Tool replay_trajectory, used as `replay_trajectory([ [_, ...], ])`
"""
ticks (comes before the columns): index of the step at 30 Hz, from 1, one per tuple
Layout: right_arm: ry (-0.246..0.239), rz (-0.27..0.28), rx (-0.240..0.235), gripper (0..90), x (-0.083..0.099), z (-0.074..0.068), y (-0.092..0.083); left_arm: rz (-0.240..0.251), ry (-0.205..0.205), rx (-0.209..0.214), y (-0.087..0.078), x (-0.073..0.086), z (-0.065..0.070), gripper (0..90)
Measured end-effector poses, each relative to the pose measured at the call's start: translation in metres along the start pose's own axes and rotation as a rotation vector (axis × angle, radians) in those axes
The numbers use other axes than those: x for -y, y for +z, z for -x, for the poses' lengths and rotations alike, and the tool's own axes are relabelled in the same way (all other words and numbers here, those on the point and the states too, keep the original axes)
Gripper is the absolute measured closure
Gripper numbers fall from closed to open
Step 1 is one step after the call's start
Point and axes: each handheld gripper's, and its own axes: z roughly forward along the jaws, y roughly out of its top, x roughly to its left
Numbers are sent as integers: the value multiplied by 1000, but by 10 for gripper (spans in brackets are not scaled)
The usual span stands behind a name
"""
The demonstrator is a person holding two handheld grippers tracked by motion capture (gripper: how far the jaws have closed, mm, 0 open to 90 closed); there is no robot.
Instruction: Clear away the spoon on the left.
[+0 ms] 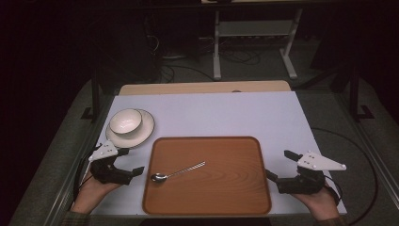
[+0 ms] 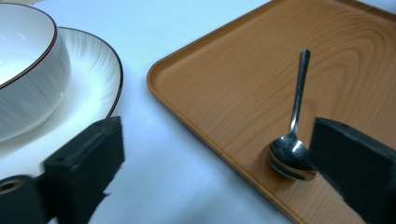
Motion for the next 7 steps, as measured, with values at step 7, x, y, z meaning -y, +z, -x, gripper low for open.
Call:
replay_trajectory([
  [7, 1, 4, 0, 52, 0, 0, -1, -4, 2, 1, 2, 0, -1, 29],
])
